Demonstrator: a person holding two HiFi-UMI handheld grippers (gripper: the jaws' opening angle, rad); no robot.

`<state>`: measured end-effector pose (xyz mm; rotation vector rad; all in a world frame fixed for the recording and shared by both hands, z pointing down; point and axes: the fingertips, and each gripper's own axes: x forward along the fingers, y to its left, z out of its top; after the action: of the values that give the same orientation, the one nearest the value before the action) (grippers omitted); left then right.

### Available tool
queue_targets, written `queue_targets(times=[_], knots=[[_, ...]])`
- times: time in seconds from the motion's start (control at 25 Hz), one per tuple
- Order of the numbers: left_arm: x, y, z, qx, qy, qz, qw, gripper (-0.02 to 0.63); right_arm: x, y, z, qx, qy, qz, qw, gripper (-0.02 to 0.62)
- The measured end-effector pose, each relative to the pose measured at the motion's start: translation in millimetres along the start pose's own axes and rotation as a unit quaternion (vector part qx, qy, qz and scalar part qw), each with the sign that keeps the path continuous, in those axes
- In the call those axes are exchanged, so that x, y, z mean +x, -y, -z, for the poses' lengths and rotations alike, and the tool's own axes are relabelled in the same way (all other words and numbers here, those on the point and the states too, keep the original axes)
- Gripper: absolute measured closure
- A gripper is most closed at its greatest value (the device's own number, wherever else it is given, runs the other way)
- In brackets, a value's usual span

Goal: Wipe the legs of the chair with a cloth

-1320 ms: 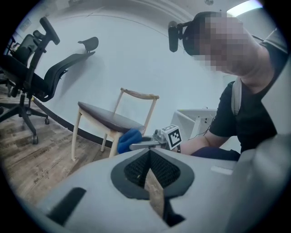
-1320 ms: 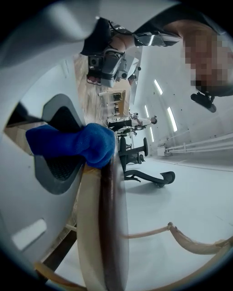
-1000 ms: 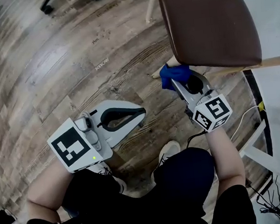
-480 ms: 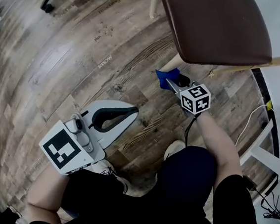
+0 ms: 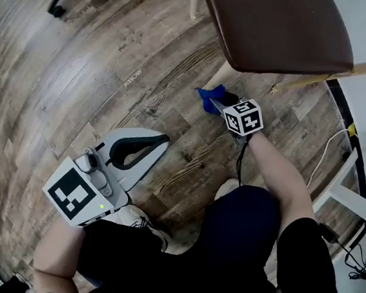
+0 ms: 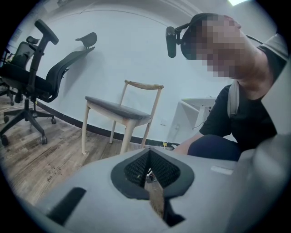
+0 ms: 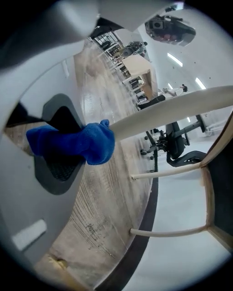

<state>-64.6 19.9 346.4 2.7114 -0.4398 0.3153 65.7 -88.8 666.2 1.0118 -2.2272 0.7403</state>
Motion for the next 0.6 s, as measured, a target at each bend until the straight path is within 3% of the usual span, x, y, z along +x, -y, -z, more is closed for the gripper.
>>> queue_targets(times=[0.24, 0.44, 0.6], knots=[[14.7, 2.0, -3.6, 0.004, 0.004, 0.02, 0.9998, 0.6, -76.4, -24.1, -75.1, -0.021, 0.121, 0.001, 0.992, 0.454], [28.4, 9.9, -2.3, 0.011, 0.0, 0.045, 0.9989, 0.6, -162.6, -46.6, -139.6, -0.039, 0.234, 0.008, 0.971, 0.453], [29.1, 10.9, -3.8, 0.009, 0.003, 0.049, 0.9987, 0.6, -215.3, -59.0, -165.5, -0.062, 0.278, 0.02, 0.958, 0.454]])
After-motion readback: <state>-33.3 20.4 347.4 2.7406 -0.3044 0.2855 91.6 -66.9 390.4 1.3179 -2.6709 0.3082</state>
